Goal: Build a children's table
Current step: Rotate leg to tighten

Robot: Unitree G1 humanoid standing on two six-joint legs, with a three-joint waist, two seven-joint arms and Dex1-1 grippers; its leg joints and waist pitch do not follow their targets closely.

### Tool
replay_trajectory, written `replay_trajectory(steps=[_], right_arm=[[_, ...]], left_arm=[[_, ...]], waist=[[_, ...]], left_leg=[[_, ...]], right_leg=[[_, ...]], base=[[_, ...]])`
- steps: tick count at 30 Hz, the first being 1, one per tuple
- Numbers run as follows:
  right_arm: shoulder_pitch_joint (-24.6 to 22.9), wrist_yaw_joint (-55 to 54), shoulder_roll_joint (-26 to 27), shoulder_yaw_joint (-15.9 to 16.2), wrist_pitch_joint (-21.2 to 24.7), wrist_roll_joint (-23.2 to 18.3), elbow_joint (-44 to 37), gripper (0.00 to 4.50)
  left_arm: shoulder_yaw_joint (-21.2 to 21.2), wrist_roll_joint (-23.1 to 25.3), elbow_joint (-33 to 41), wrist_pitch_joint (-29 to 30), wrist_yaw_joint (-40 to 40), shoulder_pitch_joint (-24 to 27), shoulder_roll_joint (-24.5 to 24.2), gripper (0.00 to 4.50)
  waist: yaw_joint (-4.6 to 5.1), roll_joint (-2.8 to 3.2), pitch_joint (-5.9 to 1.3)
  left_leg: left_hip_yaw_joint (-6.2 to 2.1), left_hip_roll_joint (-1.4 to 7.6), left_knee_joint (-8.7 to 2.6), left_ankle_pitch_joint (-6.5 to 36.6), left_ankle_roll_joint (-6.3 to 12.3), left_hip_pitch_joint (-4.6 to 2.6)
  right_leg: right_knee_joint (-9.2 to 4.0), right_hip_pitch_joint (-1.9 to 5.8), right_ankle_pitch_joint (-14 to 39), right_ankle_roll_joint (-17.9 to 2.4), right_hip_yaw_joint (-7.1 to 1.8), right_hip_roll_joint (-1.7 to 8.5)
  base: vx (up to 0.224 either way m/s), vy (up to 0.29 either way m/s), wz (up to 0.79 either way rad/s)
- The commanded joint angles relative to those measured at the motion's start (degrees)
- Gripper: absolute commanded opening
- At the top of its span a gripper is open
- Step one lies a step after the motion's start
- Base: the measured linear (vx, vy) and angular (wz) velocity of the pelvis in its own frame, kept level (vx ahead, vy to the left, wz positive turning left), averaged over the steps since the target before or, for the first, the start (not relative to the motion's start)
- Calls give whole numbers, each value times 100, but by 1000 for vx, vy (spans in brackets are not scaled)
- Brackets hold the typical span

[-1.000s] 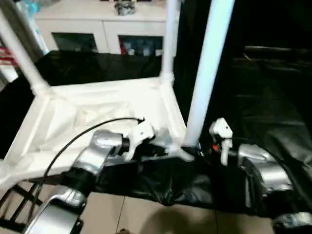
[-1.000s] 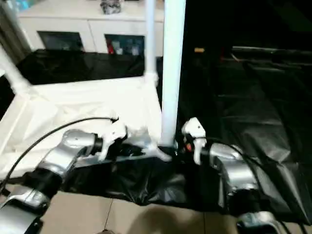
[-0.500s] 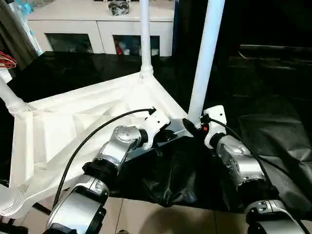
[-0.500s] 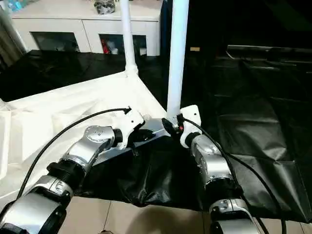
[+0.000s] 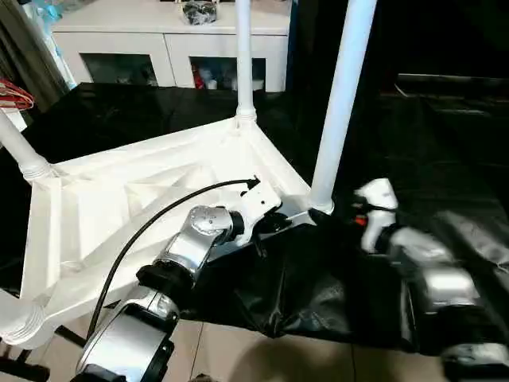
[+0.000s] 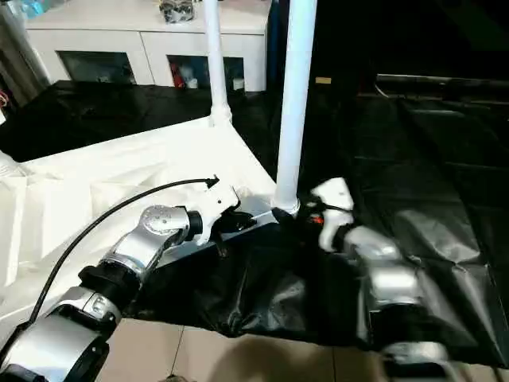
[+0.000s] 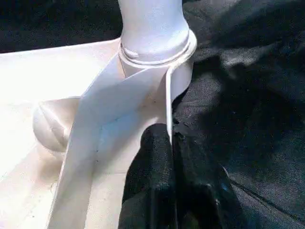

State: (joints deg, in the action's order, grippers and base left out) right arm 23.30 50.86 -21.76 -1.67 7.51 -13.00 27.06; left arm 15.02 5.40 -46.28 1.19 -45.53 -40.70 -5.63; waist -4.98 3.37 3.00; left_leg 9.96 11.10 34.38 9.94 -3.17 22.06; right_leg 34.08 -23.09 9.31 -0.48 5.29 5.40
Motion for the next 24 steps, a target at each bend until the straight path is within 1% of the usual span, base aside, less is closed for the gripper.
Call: replay_trajectory(steps=[1, 2, 4, 5, 6, 7, 8, 9, 10, 11, 12, 13, 14, 15, 16, 17, 18, 19, 20, 21, 22, 23, 24], right_arm=[[-39, 408, -203, -86, 168, -225, -255, 374], [-57, 500, -271, -95, 223, -271, -317, 374], [-97, 628, -346, -84, 320, -335, -423, 374], [-195, 853, -443, -18, 543, -463, -662, 374], [-246, 963, -485, 25, 648, -521, -780, 374], [-324, 1097, -524, 107, 764, -578, -948, 374], [-378, 1186, -534, 187, 836, -609, -1063, 374], [-381, 1191, -534, 192, 840, -611, -1070, 374], [-392, 1190, -470, 260, 842, -609, -1101, 374], [-376, 1138, -380, 299, 810, -591, -1086, 374], [-376, 1138, -380, 299, 810, -591, -1086, 374], [-345, 1098, -271, 339, 772, -581, -1041, 374], [-310, 1032, -165, 380, 729, -552, -996, 374], [-300, 1013, -127, 396, 726, -548, -990, 374], [-282, 980, -59, 424, 721, -540, -982, 374], [-268, 949, 4, 453, 725, -536, -983, 374], [-209, 815, 134, 496, 673, -461, -896, 374], [-167, 710, 253, 535, 638, -407, -835, 374], [-160, 687, 271, 540, 629, -396, -821, 374], [-119, 565, 372, 563, 583, -334, -747, 374], [-57, 303, 512, 584, 502, -222, -624, 374], [-9, 73, 696, 607, 411, -149, -516, 374], [-9, 73, 696, 607, 411, -149, -516, 374]], left_arm=[[-168, -281, 266, -156, -141, -96, 83, 27], [-183, -321, 304, -129, -204, -86, 70, 55], [-208, -374, 364, -91, -270, -66, 51, 58], [-266, -497, 575, 57, -399, 7, -9, 67], [-286, -550, 705, 136, -470, 52, -54, 83], [-328, -671, 972, 336, -619, 146, -144, 83], [-355, -775, 1261, 542, -770, 253, -262, 101], [-357, -781, 1278, 554, -779, 259, -268, 101], [-349, -869, 1687, 871, -1023, 427, -500, 111], [-324, -943, 2054, 1173, -1276, 590, -739, 111], [-324, -943, 2054, 1173, -1276, 590, -739, 122], [-288, -1009, 2463, 1522, -1552, 790, -1048, 133], [-277, -1077, 2812, 1826, -1765, 970, -1330, 133], [-280, -1109, 2935, 1930, -1820, 1036, -1431, 140], [-287, -1165, 3152, 2115, -1918, 1152, -1609, 146], [-298, -1223, 3364, 2293, -1998, 1265, -1779, 146], [-343, -1335, 3677, 2532, -2093, 1448, -2014, 160], [-382, -1434, 3975, 2775, -2140, 1624, -2218, 170], [-387, -1446, 4014, 2805, -2146, 1649, -2244, 178], [-414, -1513, 4223, 2969, -2178, 1778, -2381, 178], [-455, -1590, 4535, 3235, -2188, 1952, -2540, 182], [-494, -1574, 4774, 3376, -2132, 2128, -2637, 198], [-494, -1574, 4774, 3376, -2132, 2128, -2637, 212]], waist=[[-4, -143, -421], [-14, -144, -428], [-21, -145, -440], [-40, -127, -448], [-56, -121, -447], [-53, -128, -435], [-66, -115, -436], [-57, -121, -430], [-43, -131, -419], [-7, -114, -403], [3, -99, -407], [25, -86, -387], [62, -80, -386], [99, -62, -361], [65, -38, -404], [93, -24, -368], [107, -25, -351], [94, -82, -367], [109, -41, -352], [104, -67, -357], [115, -66, -354], [120, -63, -356], [122, -48, -368]], left_leg=[[-26, 176, -367, 1096, 655, -57], [-29, 180, -360, 1034, 666, -50], [-27, 174, -348, 950, 704, -45], [-32, 194, -350, 905, 720, -50], [-38, 210, -352, 895, 731, -53], [-36, 223, -355, 912, 773, -38], [-33, 217, -353, 955, 769, -42], [-41, 235, -369, 982, 742, -44], [-35, 215, -370, 987, 746, -21], [-36, 215, -393, 1108, 639, -34], [-45, 220, -400, 1162, 592, -39], [-26, 196, -401, 1319, 514, -71], [-66, 229, -453, 1344, 409, -41], [-61, 210, -466, 1437, 371, -22], [-61, 234, -442, 1561, 255, -143], [-58, 233, -472, 1628, 222, -124], [-61, 222, -484, 1693, 201, -105], [-53, 234, -486, 1732, 152, -141], [-62, 228, -509, 1747, 123, -108], [-56, 237, -501, 1766, 84, -132], [-48, 223, -501, 1752, 83, -139], [-54, 227, -512, 1686, 46, -128], [-62, 231, -506, 1634, 16, -118]], right_leg=[[-438, 338, 1432, -1186, -238, 319], [-426, 335, 1376, -1199, -239, 321], [-409, 337, 1261, -1250, -233, 318], [-397, 338, 1160, -1319, -227, 320], [-379, 342, 1084, -1357, -228, 318], [-372, 326, 1029, -1401, -228, 318], [-374, 327, 1099, -1403, -222, 327], [-364, 333, 1136, -1404, -224, 331], [-378, 337, 1199, -1385, -219, 324], [-397, 316, 1527, -1303, -222, 329], [-398, 312, 1624, -1278, -226, 339], [-454, 268, 1895, -1182, -224, 301], [-409, 297, 1923, -1181, -237, 338], [-423, 284, 2066, -1121, -217, 295], [-438, 238, 2096, -1087, -243, 320], [-435, 221, 2001, -1163, -250, 287], [-439, 232, 2039, -1151, -240, 272], [-431, 209, 1980, -1184, -257, 286], [-409, 224, 1975, -1202, -257, 286], [-403, 206, 1984, -1195, -262, 288], [-408, 202, 1955, -1184, -268, 270], [-388, 209, 1853, -1207, -276, 280], [-355, 218, 1760, -1224, -277, 290]], base=[[0, 0, 0], [0, 0, 0], [0, 0, 0], [0, 0, 0], [0, 0, 0], [0, 0, 0], [0, 0, 0], [0, 0, 0], [0, 0, 0], [0, 0, 0], [0, 0, 0], [0, 0, 0], [0, 0, 0], [0, 0, 0], [0, 0, 0], [0, 0, 0], [0, 0, 0], [0, 0, 0], [0, 0, 0], [0, 0, 0], [0, 0, 0], [0, 0, 0], [0, 0, 0]])
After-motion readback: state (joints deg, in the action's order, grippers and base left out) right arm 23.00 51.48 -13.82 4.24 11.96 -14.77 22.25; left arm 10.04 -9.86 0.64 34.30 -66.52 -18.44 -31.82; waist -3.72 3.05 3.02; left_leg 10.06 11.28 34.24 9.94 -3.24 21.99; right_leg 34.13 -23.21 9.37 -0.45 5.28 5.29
